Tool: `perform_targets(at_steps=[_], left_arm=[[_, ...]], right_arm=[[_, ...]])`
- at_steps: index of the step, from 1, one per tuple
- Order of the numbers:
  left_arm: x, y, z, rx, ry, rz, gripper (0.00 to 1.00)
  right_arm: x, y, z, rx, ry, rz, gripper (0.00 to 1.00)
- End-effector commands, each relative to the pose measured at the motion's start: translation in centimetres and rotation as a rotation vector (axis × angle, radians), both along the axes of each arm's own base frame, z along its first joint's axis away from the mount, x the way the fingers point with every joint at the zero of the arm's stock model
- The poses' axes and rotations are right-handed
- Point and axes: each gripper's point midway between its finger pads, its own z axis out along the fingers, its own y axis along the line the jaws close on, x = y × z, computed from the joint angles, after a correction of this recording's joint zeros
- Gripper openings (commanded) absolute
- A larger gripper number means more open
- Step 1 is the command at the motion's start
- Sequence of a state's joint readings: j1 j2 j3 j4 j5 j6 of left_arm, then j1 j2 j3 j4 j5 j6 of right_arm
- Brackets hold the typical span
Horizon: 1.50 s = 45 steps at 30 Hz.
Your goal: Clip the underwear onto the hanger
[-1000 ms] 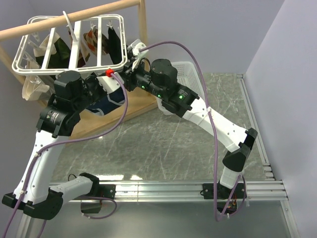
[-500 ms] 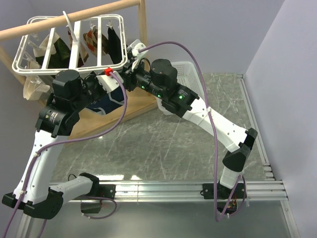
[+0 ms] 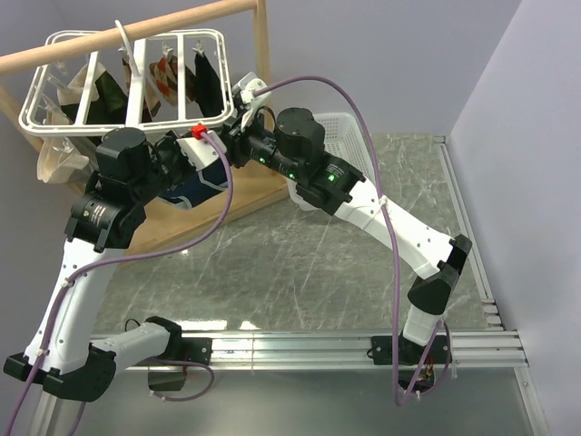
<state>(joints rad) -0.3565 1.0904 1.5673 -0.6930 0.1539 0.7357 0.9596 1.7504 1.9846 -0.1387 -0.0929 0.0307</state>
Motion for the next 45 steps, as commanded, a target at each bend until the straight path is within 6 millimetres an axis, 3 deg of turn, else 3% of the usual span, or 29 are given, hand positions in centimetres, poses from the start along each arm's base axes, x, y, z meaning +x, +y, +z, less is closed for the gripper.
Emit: perform_targets(at_steps=[1, 10, 20, 26, 30, 35, 37, 39, 41, 45], left_arm=[[-0.6, -0.3, 2.5, -0.046, -0.063, -0.025, 0.0], [-0.5, -0.3, 2.5, -0.044, -0.064, -0.022, 0.0], [-0.2, -0.1, 1.9, -0.036, -0.058, -0.007, 0.0], [-0.1, 0.2, 1.4, -0.041, -0.041, 0.018, 0.0], [-0.2, 0.4, 1.5, -0.068, -0.036, 0.037, 0.17], [-1.1, 0.4, 2.3, -0.114, -0.042, 0.033, 0.31], [-1.4, 0.5, 2.6, -0.141, -0.039, 0.041, 0.46], [-1.7, 0.7, 3.2, -0.183, -0.038, 0.057, 0.58], [-2.0, 0.9, 3.3, -0.2, -0.031, 0.07, 0.63], [-3.6, 1.2, 4.4, -0.28, 0.019, 0.087, 0.77]], right_arm=[[-1.4, 0.1, 0.7, -0.013, 0.004, 0.033, 0.33], [-1.1, 0.3, 1.0, -0.007, -0.005, 0.027, 0.4], [-1.4, -0.6, 1.5, -0.003, -0.002, 0.018, 0.64], [-1.9, -2.0, 1.7, -0.005, 0.001, 0.01, 0.71], [-2.4, -3.0, 1.4, -0.013, 0.005, 0.006, 0.74], [-3.3, -5.0, 2.1, -0.01, -0.012, 0.003, 0.77], [-3.9, -5.9, 2.0, -0.016, -0.016, 0.004, 0.79], [-3.9, -6.4, 1.0, -0.037, -0.001, 0.0, 0.81], [-4.2, -7.8, 1.2, -0.044, -0.028, -0.011, 0.83], [-4.3, -9.9, -0.4, -0.076, -0.02, -0.037, 0.85]])
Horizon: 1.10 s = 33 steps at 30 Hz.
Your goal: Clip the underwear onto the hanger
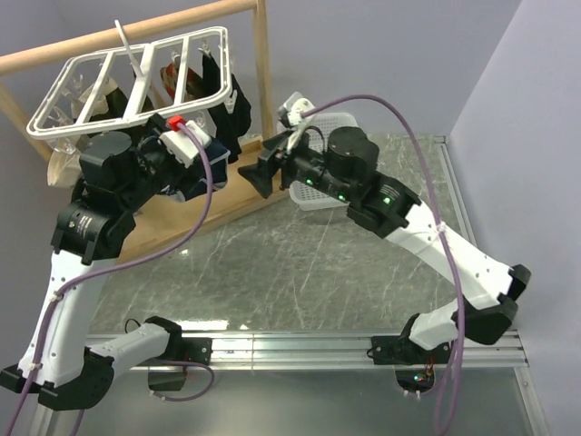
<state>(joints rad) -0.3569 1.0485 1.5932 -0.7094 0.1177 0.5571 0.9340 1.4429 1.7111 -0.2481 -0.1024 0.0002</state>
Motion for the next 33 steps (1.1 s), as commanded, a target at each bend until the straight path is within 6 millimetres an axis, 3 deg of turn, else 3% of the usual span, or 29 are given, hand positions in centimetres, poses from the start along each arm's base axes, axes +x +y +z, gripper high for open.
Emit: perform_targets(at_steps=[1, 2, 4, 5, 7, 11, 12, 13, 17, 19, 20, 22, 23, 24, 26, 27, 29, 33], left_arm=[[-2.5, 0.5, 2.5, -0.121, 0.017, 0.018, 0.8], [-3.0, 0.4, 2.4, -0.154, 0.041, 0.02, 0.85], [-4.4, 0.6, 3.1, -0.191, 0.047, 0.011, 0.87], [-5.1, 0.6, 2.7, -0.223, 0.077, 0.017, 0.9], [-6.4, 0.7, 2.8, -0.262, 0.096, 0.009, 0.98], [-8.2, 0.7, 1.0, -0.353, 0.216, 0.016, 0.99], [-8.3, 0.9, -0.3, -0.357, 0.262, 0.035, 0.99], [-8.7, 1.0, -0.7, -0.366, 0.276, 0.041, 0.99], [-8.9, 1.8, -4.2, -0.34, 0.379, 0.098, 0.99], [-9.1, 2.2, -5.8, -0.319, 0.437, 0.127, 0.99], [-9.1, 2.3, -6.8, -0.309, 0.463, 0.132, 0.99], [-9.4, 2.6, -7.2, -0.316, 0.458, 0.142, 0.99], [-9.4, 2.8, -7.9, -0.323, 0.473, 0.161, 0.99], [-9.4, 3.1, -8.3, -0.325, 0.478, 0.177, 0.99], [-9.3, 3.6, -9.2, -0.322, 0.476, 0.205, 0.99], [-9.3, 3.8, -9.4, -0.317, 0.469, 0.218, 0.99], [-9.3, 4.0, -9.7, -0.309, 0.458, 0.222, 0.99], [-9.1, 4.2, -10.1, -0.298, 0.436, 0.223, 0.99]], right_arm=[[-0.5, -2.9, 1.0, 0.01, -0.049, -0.026, 0.85], [-0.5, -3.4, 0.2, -0.003, -0.041, -0.035, 0.86], [-0.4, -4.9, 0.6, 0.004, -0.054, -0.058, 0.86], [-0.2, -5.4, -0.2, -0.01, -0.045, -0.067, 0.87], [-0.3, -6.9, 0.1, -0.001, -0.057, -0.089, 0.89], [0.1, -9.4, -1.4, -0.014, -0.049, -0.136, 0.91], [0.2, -10.0, -1.6, -0.015, -0.046, -0.148, 0.91], [0.0, -11.3, -1.1, -0.002, -0.058, -0.172, 0.92], [-0.4, -14.6, -2.4, 0.018, -0.027, -0.233, 0.96], [-1.4, -16.7, -1.9, 0.04, -0.043, -0.266, 0.96], [-1.1, -17.8, -3.1, 0.027, -0.03, -0.303, 0.96], [-2.2, -19.9, -3.4, 0.035, -0.039, -0.344, 0.96], [-2.0, -20.7, -4.9, 0.016, -0.019, -0.373, 0.96], [-3.0, -21.9, -4.6, 0.035, -0.041, -0.393, 0.96], [-3.5, -23.0, -6.6, 0.017, -0.021, -0.421, 0.97], [-4.3, -24.1, -6.4, 0.033, -0.043, -0.446, 0.97], [-4.3, -25.1, -8.4, 0.014, -0.032, -0.486, 0.97], [-5.7, -27.0, -9.7, 0.031, -0.054, -0.532, 0.98]])
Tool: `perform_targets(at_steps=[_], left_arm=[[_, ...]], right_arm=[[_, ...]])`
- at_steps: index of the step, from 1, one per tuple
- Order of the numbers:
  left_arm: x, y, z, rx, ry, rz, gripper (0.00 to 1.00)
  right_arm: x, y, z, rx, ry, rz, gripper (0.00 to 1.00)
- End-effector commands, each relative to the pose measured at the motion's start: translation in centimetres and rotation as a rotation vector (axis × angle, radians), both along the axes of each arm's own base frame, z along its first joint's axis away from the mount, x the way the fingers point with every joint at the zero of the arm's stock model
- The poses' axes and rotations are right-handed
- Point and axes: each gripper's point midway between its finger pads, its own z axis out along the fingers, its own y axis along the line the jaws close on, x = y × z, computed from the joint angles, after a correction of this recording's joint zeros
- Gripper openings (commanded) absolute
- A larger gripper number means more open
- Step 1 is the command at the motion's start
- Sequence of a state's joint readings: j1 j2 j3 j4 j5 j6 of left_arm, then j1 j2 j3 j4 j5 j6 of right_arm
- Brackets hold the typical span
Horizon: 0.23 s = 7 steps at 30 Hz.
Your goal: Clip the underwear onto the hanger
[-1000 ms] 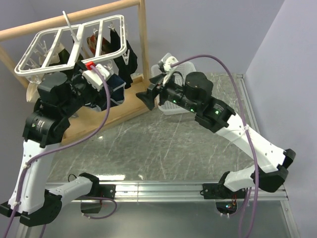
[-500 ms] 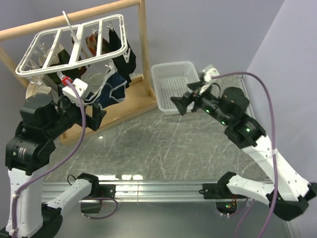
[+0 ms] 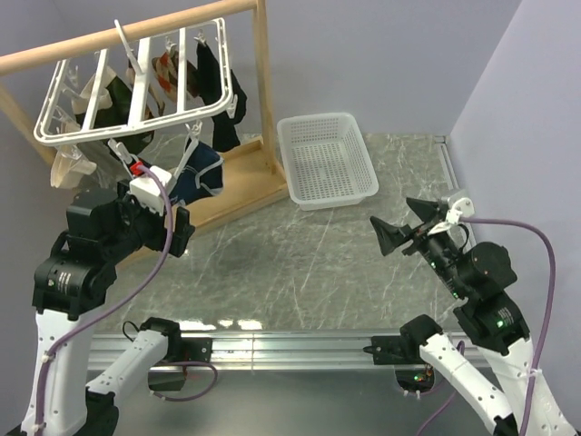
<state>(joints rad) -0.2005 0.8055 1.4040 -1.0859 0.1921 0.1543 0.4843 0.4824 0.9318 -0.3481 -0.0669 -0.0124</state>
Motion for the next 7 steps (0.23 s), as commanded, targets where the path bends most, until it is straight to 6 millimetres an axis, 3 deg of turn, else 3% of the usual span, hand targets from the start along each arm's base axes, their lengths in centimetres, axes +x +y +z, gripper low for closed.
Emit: perform_targets(at_steps=[1, 7], left_arm=[[0.2, 0.3, 0.5, -0.006, -0.046, 0.016, 0.99], [0.4, 0.2, 1.9, -0.036, -0.14, 0.023, 0.99]], right_arm=[[-0.1, -1.4, -1.8, -0.004, 0.02, -0.06, 0.98], [-0.6, -2.6, -2.5, 0.005, 0.02, -0.098, 1.0]])
